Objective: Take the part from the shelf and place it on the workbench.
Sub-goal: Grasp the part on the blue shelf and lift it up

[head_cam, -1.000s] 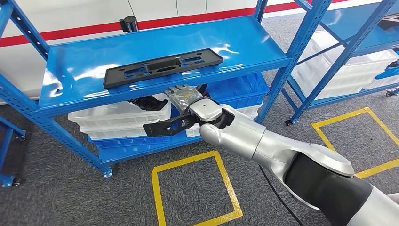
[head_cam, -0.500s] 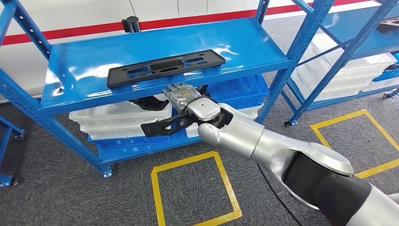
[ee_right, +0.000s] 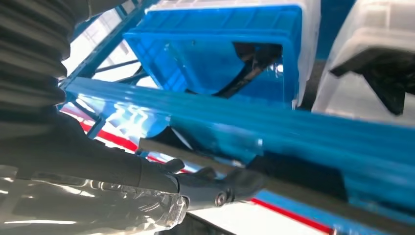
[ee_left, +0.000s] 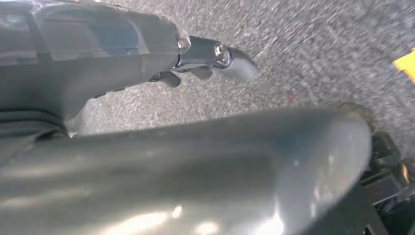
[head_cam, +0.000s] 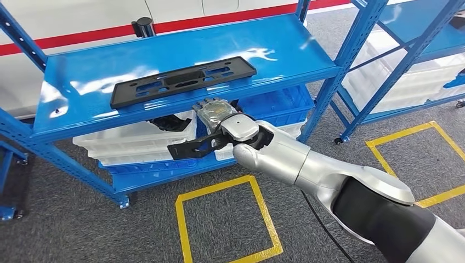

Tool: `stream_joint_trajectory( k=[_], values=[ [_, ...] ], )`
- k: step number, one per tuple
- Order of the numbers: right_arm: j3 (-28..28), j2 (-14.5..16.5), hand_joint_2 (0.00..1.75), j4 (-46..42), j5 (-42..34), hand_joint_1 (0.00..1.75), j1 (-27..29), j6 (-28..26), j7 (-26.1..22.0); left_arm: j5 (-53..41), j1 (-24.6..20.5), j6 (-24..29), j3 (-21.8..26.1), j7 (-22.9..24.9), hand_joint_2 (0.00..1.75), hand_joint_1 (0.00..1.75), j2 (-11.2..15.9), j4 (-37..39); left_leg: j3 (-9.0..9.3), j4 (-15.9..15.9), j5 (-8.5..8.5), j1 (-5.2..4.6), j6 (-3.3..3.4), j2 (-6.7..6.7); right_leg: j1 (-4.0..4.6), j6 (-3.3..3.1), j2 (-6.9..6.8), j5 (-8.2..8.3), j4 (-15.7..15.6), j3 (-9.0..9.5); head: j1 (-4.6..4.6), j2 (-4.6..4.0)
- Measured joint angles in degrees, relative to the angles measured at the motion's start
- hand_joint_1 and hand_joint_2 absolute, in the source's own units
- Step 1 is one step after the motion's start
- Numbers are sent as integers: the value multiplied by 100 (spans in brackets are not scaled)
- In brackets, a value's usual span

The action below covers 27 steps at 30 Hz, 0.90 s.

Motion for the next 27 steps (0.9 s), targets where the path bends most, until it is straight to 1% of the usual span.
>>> stream_joint_trajectory(
  k=[1, 2, 3, 4, 5, 6, 7, 8, 9, 10, 11, 13, 14, 15, 16, 17, 18, 19, 20, 21, 22, 23, 24, 25, 26, 27],
  values=[
    [2, 4, 175, 1, 0, 0, 3, 1, 0, -2, -2, 4, 0, -2, 0, 0, 1, 0, -198, 353, -133, 3, -9, -18, 0, -20, -2, -22, -11, 29, -24, 0],
    [6, 6, 175, 4, -1, 0, 15, 3, 0, -4, 0, 8, 0, -4, 0, 0, 1, 0, -461, 773, -255, 4, -15, -30, 2, -34, -4, -49, -14, 55, -49, 0],
    [10, 6, 175, 7, -1, 0, 36, 7, 0, -6, 9, 10, 0, -5, 0, 0, 1, 0, -717, 1131, -311, 4, -19, -34, 5, -37, -2, -80, -12, 86, -60, 0],
    [12, 6, 175, 8, -1, 0, 58, 10, 0, -7, 21, 13, 0, -5, 0, 0, 1, 0, -912, 1333, -260, 6, -24, -34, 6, -35, 2, -118, -8, 127, -63, 0],
    [13, 6, 175, 8, -1, 0, 71, 12, 0, -7, 35, 15, 0, -5, 0, 0, 1, 0, -1005, 1320, -83, 10, -29, -31, 5, -25, 6, -162, -4, 181, -65, 0],
    [13, 7, 175, 7, -1, 0, 74, 12, 0, -7, 45, 17, 0, -4, 0, 0, 2, 0, -992, 1087, 208, 20, -34, -25, 2, -10, 11, -214, 3, 250, -68, 0],
    [13, 9, 175, 5, -2, 0, 72, 13, 0, -7, 50, 20, 0, -4, 0, 0, 2, 0, -917, 752, 513, 33, -40, -16, -3, 12, 13, -271, 12, 322, -73, 0],
    [13, 9, 175, 5, -5, 0, 65, 14, 1, -7, 55, 23, 0, -2, 0, 0, 1, 0, -821, 460, 729, 32, -42, -5, 4, 44, 17, -325, 22, 380, -86, 0],
    [16, 13, 175, 3, -9, 0, 56, 18, 2, -7, 56, 28, 1, 1, 0, 0, -2, 0, -718, 202, 820, 33, -28, 4, 11, 78, 22, -369, 36, 413, -102, 0],
    [19, 15, 175, 2, -14, 0, 51, 23, 3, -6, 57, 33, 1, 4, 0, 0, -4, 0, -658, 79, 799, 27, -2, 9, 18, 107, 27, -394, 48, 421, -107, 0],
    [21, 18, 175, 0, -17, 0, 45, 27, 4, -4, 60, 40, 2, 8, 0, 0, -5, 1, -620, 32, 730, 14, 34, 5, 23, 130, 31, -406, 50, 418, -102, 0],
    [20, 20, 175, -10, -17, 0, 35, 32, 5, 2, 65, 52, 2, 17, 0, 0, -2, 2, -578, -23, 665, 16, 109, -6, 10, 168, 21, -444, 72, 409, -65, 0],
    [16, 21, 175, -17, -14, 0, 26, 32, 6, 4, 69, 56, 2, 21, 0, 0, -1, 3, -551, -29, 646, 18, 145, -7, 5, 191, 12, -496, 162, 375, -41, 0],
    [12, 21, 175, -22, -10, 0, 16, 32, 7, 5, 70, 56, 2, 23, 0, 0, -1, 3, -516, -35, 625, 22, 181, 0, 2, 217, 5, -592, 377, 272, -17, 0],
    [10, 21, 175, -25, -7, 0, 15, 35, 7, 6, 69, 56, 2, 23, 0, 0, -1, 3, -480, -38, 597, 21, 213, 10, 1, 236, -1, -719, 719, 91, 14, 0],
    [10, 21, 175, -25, -5, 0, 19, 40, 7, 6, 68, 56, 2, 23, 0, 0, -1, 3, -448, -39, 568, 13, 239, 23, 2, 244, -2, -850, 1136, -152, 41, 0],
    [13, 22, 175, -24, -7, 0, 31, 45, 7, 6, 69, 56, 2, 24, 0, 0, -1, 3, -414, -39, 539, 1, 256, 34, 3, 242, -3, -941, 1523, -403, 60, 0],
    [15, 22, 175, -23, -9, 0, 44, 52, 7, 6, 73, 56, 2, 25, 0, 0, -1, 4, -376, -39, 507, -16, 269, 41, 8, 224, -3, -934, 1764, -594, 71, 0],
    [16, 20, 175, -23, -11, 0, 50, 56, 7, 6, 77, 56, 2, 25, 0, 0, -1, 4, -332, -40, 473, -38, 279, 43, 21, 185, -2, -797, 1785, -688, 79, 0],
    [16, 19, 175, -24, -12, 0, 48, 59, 7, 6, 79, 56, 2, 26, 0, 0, -1, 4, -281, -41, 439, -64, 286, 41, 45, 126, 1, -552, 1587, -679, 85, 0],
    [15, 16, 175, -24, -12, 0, 38, 60, 7, 6, 79, 56, 2, 26, 0, 0, -3, 3, -229, -44, 403, -89, 291, 40, 89, 39, 9, -244, 1217, -592, 88, 0],
    [13, 13, 175, -24, -11, 0, 29, 60, 7, 7, 78, 59, 3, 26, 0, 0, -16, 3, -192, -52, 372, -110, 291, 42, 132, -61, 14, -17, 865, -477, 61, 0],
    [12, 12, 175, -24, -11, 0, 22, 61, 7, 7, 76, 66, 3, 26, 0, 0, -27, 4, -167, -60, 349, -114, 284, 43, 176, -141, 16, 130, 573, -374, 29, 0],
    [12, 11, 175, -24, -11, 0, 18, 62, 7, 8, 73, 72, 4, 27, 0, 0, -44, 4, -157, -69, 334, -106, 266, 45, 212, -209, 16, 172, 390, -298, 10, 0],
    [11, 9, 175, -24, -12, 0, 14, 63, 7, 9, 70, 78, 4, 27, 0, 0, -64, 4, -159, -82, 325, -92, 244, 47, 231, -251, 11, 131, 332, -255, 5, 0],
    [9, 8, 175, -25, -11, 0, 4, 65, 7, 10, 66, 81, 4, 28, 0, 0, -75, 3, -149, -105, 319, -81, 220, 47, 245, -274, 7, 110, 242, -213, 32, 0]
  ],
)
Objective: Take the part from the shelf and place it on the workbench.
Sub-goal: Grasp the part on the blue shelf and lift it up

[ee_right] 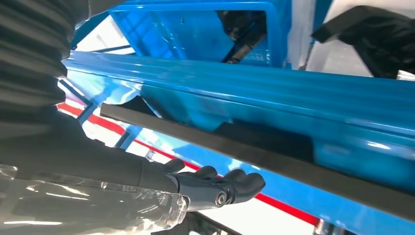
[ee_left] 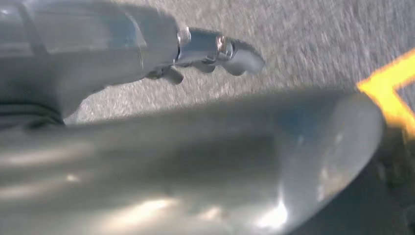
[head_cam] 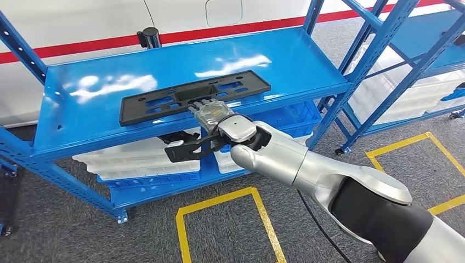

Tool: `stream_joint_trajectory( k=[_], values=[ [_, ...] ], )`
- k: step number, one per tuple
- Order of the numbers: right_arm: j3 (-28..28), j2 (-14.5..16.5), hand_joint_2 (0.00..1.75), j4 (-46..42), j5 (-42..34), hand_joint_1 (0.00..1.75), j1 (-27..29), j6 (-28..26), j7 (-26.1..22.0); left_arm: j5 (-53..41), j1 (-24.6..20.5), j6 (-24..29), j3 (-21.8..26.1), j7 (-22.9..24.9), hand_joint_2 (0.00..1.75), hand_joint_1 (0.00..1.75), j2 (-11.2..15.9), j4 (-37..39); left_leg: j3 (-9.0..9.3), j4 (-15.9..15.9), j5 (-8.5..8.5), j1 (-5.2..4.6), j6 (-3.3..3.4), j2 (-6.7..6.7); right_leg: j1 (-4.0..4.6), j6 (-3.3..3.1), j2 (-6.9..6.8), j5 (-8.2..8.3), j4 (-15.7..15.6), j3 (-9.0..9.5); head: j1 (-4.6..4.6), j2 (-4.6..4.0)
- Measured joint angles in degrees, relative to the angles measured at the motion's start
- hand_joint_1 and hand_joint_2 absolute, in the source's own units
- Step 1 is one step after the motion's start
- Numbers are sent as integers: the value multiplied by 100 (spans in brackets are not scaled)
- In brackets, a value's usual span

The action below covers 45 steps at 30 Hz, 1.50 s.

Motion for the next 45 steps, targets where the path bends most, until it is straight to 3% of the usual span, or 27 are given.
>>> stream_joint_trajectory(
  k=[3, 4, 6, 7, 8, 9, 11, 12, 13, 17, 18, 20, 22, 23, 24, 26, 28, 30, 33, 35, 37, 38, 39, 40, 42, 43, 45],
  values=[
    [-8, 3, 175, -19, 6, 0, -34, -4, 3, 3, -6, 0, 0, 2, 0, 0, -7, 1, -30, 100, -98, 3, -84, -48, -66, 22, -27, -17, -333, 229, 25, 0],
    [-6, 10, 175, -26, 6, 0, -41, -4, 3, 3, -7, 1, 0, 2, 0, 0, -2, 1, -154, 331, -195, 16, -126, -73, -97, 50, -35, -10, -408, 297, 5, 0],
    [3, 25, 175, -28, 2, 0, -33, 1, 4, 3, -3, 1, 0, 2, 0, 0, 5, 1, -593, 1023, -415, 63, -219, -96, -129, 87, -36, -42, -444, 367, -41, 0],
    [8, 30, 175, -28, 1, 0, -15, 6, 4, 3, 4, 1, 0, 2, 0, 0, 11, 1, -800, 1287, -436, 88, -264, -94, -149, 115, -37, -75, -437, 395, -51, 0],
    [14, 31, 175, -28, 0, 0, 1, 11, 6, 3, 12, 1, -1, 2, 0, 0, 17, 1, -928, 1374, -345, 114, -307, -86, -172, 147, -36, -116, -420, 424, -59, 0],
    [21, 32, 175, -29, -1, 0, 10, 15, 9, 3, 19, 2, -1, 2, 0, 0, 23, 1, -947, 1249, -139, 141, -349, -73, -199, 180, -35, -165, -390, 456, -63, 0],
    [34, 39, 175, -30, -1, 0, 11, 19, 21, 3, 24, 2, -1, 2, 0, 0, 27, 1, -757, 620, 358, 186, -433, -22, -252, 265, -31, -294, -290, 514, -77, 0],
    [39, 43, 175, -30, -1, 0, 9, 21, 28, 3, 22, 2, -1, 2, 0, 0, 25, 1, -641, 333, 481, 193, -437, 3, -261, 314, -27, -357, -228, 525, -104, 0],
    [43, 46, 175, -30, 0, 0, 8, 22, 34, 3, 19, 2, 0, 2, 0, 0, 24, 1, -564, 163, 514, 189, -402, 21, -262, 356, -23, -405, -187, 529, -121, 0],
    [44, 47, 175, -32, 9, 0, -3, 22, 39, 2, 16, 4, 0, 4, 0, 0, 32, 3, -495, 115, 392, 167, -156, -1, -256, 463, -41, -513, -146, 550, -84, 0],
    [43, 48, 175, -32, 13, 0, -15, 23, 39, 3, 15, 4, 0, 4, 0, 0, 33, 3, -473, 108, 379, 173, -116, -8, -260, 487, -45, -590, -11, 501, -58, 0],
    [43, 48, 175, -30, 15, 0, -29, 29, 39, 3, 14, 4, 0, 4, 0, 0, 31, 3, -421, 102, 341, 173, -51, -16, -263, 521, -43, -860, 619, 188, 8, 0],
    [48, 48, 175, -27, 15, 0, -3, 39, 40, 3, 17, 4, 0, 4, 0, 0, 32, 3, -364, 104, 292, 155, -14, -21, -262, 522, -42, -1069, 1356, -250, 56, 0],
    [49, 48, 175, -26, 15, 0, 15, 43, 40, 3, 21, 4, 0, 4, 0, 0, 33, 3, -325, 104, 261, 144, -6, -32, -261, 505, -42, -1026, 1505, -380, 66, 0],
    [50, 47, 175, -26, 15, 0, 25, 45, 41, 3, 23, 4, 0, 4, 0, 0, 33, 3, -276, 104, 229, 131, -6, -47, -254, 474, -41, -865, 1438, -410, 71, 0],
    [48, 42, 175, -26, 16, 0, 14, 45, 46, 3, 24, 4, 0, 4, 0, 0, 31, 3, -177, 98, 160, 112, -17, -75, -217, 372, -33, -344, 783, -229, 78, 0],
    [47, 38, 175, -26, 17, 0, -7, 46, 50, 3, 19, 6, 1, 4, 0, 0, 21, 3, -128, 88, 106, 93, -54, -88, -168, 283, -26, -74, 172, 4, 56, 0],
    [48, 39, 175, -28, 17, 0, -14, 49, 50, 3, 15, 8, 2, 4, 0, 0, 12, 3, -117, 61, 83, 95, -110, -86, -136, 254, -21, -111, -16, 94, 36, 0],
    [42, 38, 175, -32, 17, 0, -27, 49, 51, 5, 17, 6, 1, 4, 0, 0, 13, 3, -118, 123, 5, 107, -200, -69, -159, 221, -17, -120, -162, 193, 30, 0],
    [44, 50, 175, -33, 18, 0, -36, 49, 52, 5, 16, 6, 1, 4, 0, 0, 15, 3, -386, 641, -226, 117, -248, -65, -182, 185, -22, -132, -234, 283, -17, 0],
    [49, 61, 175, -31, 17, 0, -20, 51, 52, 5, 21, 6, 1, 4, 0, 0, 19, 3, -831, 1337, -445, 127, -287, -69, -185, 161, -23, -179, -242, 338, -63, 0],
    [51, 62, 175, -30, 17, 0, -4, 51, 52, 5, 27, 6, 1, 4, 0, 0, 21, 3, -988, 1508, -419, 130, -300, -68, -185, 161, -21, -210, -241, 370, -73, 0],
    [52, 61, 175, -29, 17, 0, 7, 52, 52, 5, 31, 6, 0, 4, 0, 0, 24, 3, -1053, 1488, -285, 131, -309, -66, -186, 167, -19, -245, -237, 408, -77, 0],
    [52, 62, 175, -28, 17, 0, 13, 52, 52, 5, 33, 6, 0, 4, 0, 0, 26, 3, -1018, 1272, -49, 132, -312, -61, -189, 179, -16, -287, -229, 456, -80, 0],
    [52, 62, 175, -28, 18, 0, 7, 51, 52, 5, 31, 6, 1, 4, 0, 0, 32, 3, -767, 569, 425, 125, -297, -44, -184, 226, -11, -387, -200, 541, -92, 0],
    [52, 63, 175, -28, 17, 0, 2, 52, 52, 5, 28, 6, 1, 4, 0, 0, 34, 3, -647, 295, 529, 120, -267, -35, -177, 257, -7, -432, -180, 565, -101, 0],
    [52, 62, 175, -27, 17, 0, -1, 56, 52, 5, 26, 6, 2, 5, 0, 0, 37, 3, -551, 120, 492, 98, -195, -32, -167, 319, -3, -480, -170, 580, -97, 0]
  ],
)
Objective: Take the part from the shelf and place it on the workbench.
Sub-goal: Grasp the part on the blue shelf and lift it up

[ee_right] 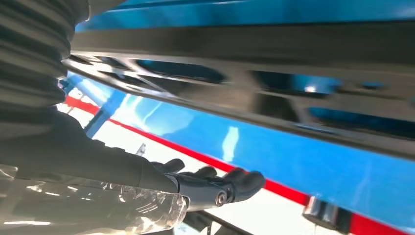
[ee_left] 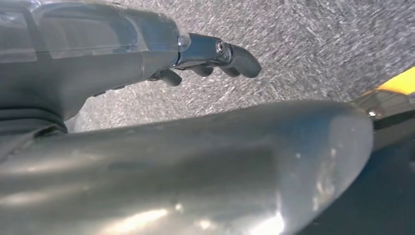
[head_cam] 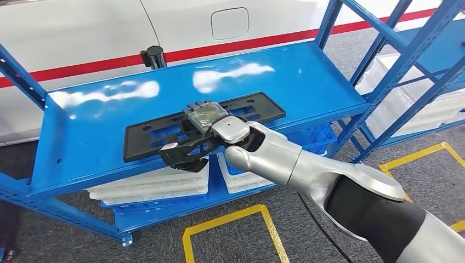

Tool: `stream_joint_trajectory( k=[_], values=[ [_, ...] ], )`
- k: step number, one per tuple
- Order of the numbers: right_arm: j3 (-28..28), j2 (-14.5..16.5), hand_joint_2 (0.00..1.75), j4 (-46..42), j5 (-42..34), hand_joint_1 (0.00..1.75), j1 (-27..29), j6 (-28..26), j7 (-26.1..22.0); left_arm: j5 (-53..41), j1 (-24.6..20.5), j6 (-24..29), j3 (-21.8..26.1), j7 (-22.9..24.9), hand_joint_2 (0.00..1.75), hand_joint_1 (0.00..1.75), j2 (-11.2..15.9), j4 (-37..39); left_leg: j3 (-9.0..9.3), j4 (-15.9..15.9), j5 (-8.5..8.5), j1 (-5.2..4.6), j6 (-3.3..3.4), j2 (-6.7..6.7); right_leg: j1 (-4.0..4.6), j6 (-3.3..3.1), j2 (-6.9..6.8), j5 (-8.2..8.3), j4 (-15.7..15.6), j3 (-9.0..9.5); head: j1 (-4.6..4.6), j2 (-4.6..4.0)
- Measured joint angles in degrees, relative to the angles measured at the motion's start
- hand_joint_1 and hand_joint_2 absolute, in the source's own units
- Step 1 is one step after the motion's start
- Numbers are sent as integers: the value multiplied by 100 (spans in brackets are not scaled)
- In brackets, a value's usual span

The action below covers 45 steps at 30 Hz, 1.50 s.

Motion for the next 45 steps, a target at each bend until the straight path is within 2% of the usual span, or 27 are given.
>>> stream_joint_trajectory(
  k=[2, 4, 5, 7, 8, 9, 10, 12, 13, 14, 15, 19, 24, 29, 45],
  values=[
    [-2, -1, 175, -1, -1, 0, -7, 0, 0, 0, 2, 0, 0, 7, 0, 0, 3, 0, 24, -34, -30, 2, 72, -13, -14, 55, -7, -39, -2, 11, 20, 0],
    [-5, -2, 175, -2, 1, 0, -29, -4, 0, 0, 0, 1, 0, 15, 0, 0, 4, 0, 70, -53, -59, 22, 139, -18, -24, 118, -12, -162, 226, -89, 54, 0],
    [-6, -2, 175, -1, 1, 0, -36, -5, 0, 0, -3, 1, 0, 17, 0, 0, 4, 0, 99, -58, -80, 31, 167, -15, -30, 148, -13, -272, 515, -243, 86, 0],
    [-2, -3, 175, 4, -1, 0, -27, -4, 2, 0, -3, 2, 0, 25, 0, 0, 5, 1, 159, -58, -134, 30, 203, -8, -44, 188, -13, -470, 1241, -688, 142, 0],
    [0, -4, 175, 11, -17, 0, -7, -4, 32, 0, -1, 2, 0, 35, 0, 0, 5, 2, 199, -57, -165, 28, 205, -8, -50, 192, -13, -472, 1475, -869, 155, 0],
    [-1, -5, 175, 20, -48, 0, 15, -7, 93, 1, 2, 2, 0, 48, 0, 0, 5, 3, 243, -57, -196, 26, 202, -14, -54, 185, -13, -376, 1531, -962, 162, 0],
    [-7, -7, 175, 32, -93, 0, 37, -19, 181, 1, 4, 2, 0, 59, 0, 0, 4, 4, 293, -57, -227, 22, 194, -23, -55, 163, -12, -171, 1377, -958, 168, 0],
    [-40, -17, 175, 57, -181, 0, 74, -71, 349, 2, 2, 3, 0, 75, 0, 0, -3, 4, 379, -66, -292, 19, 168, -43, -37, 80, -9, 315, 712, -755, 167, 0],
    [-59, -25, 175, 68, -209, 0, 89, -106, 391, 2, -2, 6, 1, 81, 0, 0, -9, 4, 402, -70, -316, 17, 146, -54, -15, 32, -8, 473, 408, -650, 149, 0],
    [-75, -32, 175, 79, -226, 0, 104, -141, 404, 1, -7, 9, 1, 86, 0, 0, -17, 3, 404, -75, -328, 22, 119, -60, 9, -11, -8, 519, 208, -575, 143, 0],
    [-89, -37, 175, 90, -237, 0, 121, -175, 408, -1, -10, 12, 2, 91, 0, 0, -23, 2, 389, -71, -342, 20, 103, -63, 23, -18, -9, 492, 133, -543, 139, 0],
    [-129, -70, 175, 145, -254, 0, 181, -258, 405, -9, -7, 17, 2, 118, 0, 0, -29, 2, 388, -82, -362, 11, 112, -57, 16, 70, 0, 451, 53, -524, 117, 0],
    [-167, -86, 175, 214, -274, 0, 196, -270, 384, -13, -20, 23, 2, 138, 0, 0, -17, 4, 420, -147, -348, 10, 82, -54, 18, 37, 3, 431, 53, -523, 92, 0],
    [-197, -85, 175, 281, -295, 0, 199, -283, 357, -15, -20, 23, 2, 137, 0, 0, -13, 2, 423, -162, -336, 10, 52, -54, 17, 32, 3, 432, 54, -522, 92, 0],
    [-207, -64, 175, 397, -298, 0, 199, -301, 335, -33, -20, 24, 2, 134, 0, 0, -9, 2, 425, -163, -335, -26, 52, -42, -20, 29, 2, 436, 41, -511, 97, 0]
  ],
)
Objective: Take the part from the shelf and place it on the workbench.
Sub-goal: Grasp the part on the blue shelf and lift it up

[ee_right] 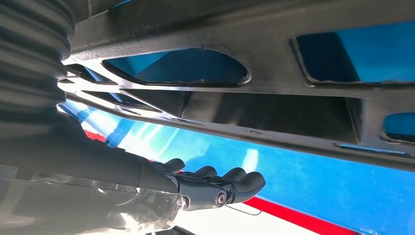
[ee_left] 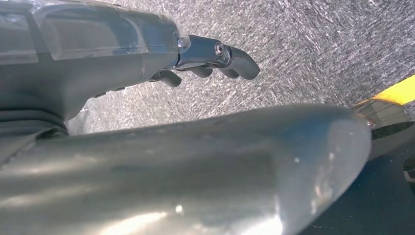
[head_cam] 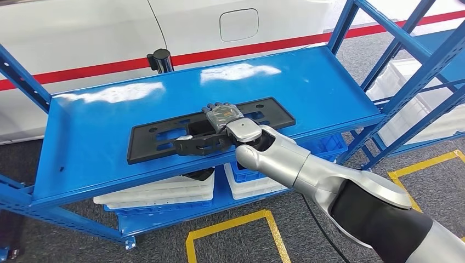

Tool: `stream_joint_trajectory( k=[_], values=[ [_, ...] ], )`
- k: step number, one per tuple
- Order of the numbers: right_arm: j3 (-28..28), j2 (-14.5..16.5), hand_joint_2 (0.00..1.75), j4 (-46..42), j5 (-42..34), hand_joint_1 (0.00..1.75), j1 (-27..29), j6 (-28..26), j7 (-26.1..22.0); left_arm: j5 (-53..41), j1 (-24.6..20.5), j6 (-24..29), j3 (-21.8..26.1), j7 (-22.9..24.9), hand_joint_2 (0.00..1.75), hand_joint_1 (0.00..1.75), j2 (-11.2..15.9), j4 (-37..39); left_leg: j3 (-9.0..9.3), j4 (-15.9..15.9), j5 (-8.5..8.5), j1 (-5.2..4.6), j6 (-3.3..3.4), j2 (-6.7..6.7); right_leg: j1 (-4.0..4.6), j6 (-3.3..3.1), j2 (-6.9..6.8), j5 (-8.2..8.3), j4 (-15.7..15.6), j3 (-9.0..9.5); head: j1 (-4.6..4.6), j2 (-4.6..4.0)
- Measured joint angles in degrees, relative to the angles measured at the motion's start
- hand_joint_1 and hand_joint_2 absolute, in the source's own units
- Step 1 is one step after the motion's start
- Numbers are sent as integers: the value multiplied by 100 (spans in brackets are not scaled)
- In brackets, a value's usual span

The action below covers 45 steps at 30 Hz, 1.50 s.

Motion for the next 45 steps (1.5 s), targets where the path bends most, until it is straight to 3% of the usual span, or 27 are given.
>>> stream_joint_trajectory(
  k=[14, 41, 42, 45],
  values=[
    [5, 55, 175, -4, -240, 0, 60, -184, -532, -71, -5, -3, 39, -7, 0, 0, 5, 0, 0, 0, -1, 1, 1, 4, 0, 1, 0, 1, -9, 4, 0, 0],
    [9, 64, 175, -4, -255, 0, 117, -217, -588, -105, -4, -17, 48, -34, 0, 0, 24, 0, 0, 0, -1, 1, 2, 5, 0, 2, 0, 1, -11, 6, 0, 0],
    [9, 64, 175, -4, -267, 17, 117, -217, -577, -108, -4, -17, 48, -35, 0, 0, 24, 0, 0, 0, -1, 1, 2, 5, 0, 2, 0, 1, -12, 6, 0, 0],
    [7, 63, 175, -2, -322, 148, 119, -221, -520, -121, -4, -17, 48, -34, 0, 0, 24, 0, 0, 0, -1, 0, 2, 4, 0, 2, 0, 1, -12, 6, 0, 0]
  ],
)
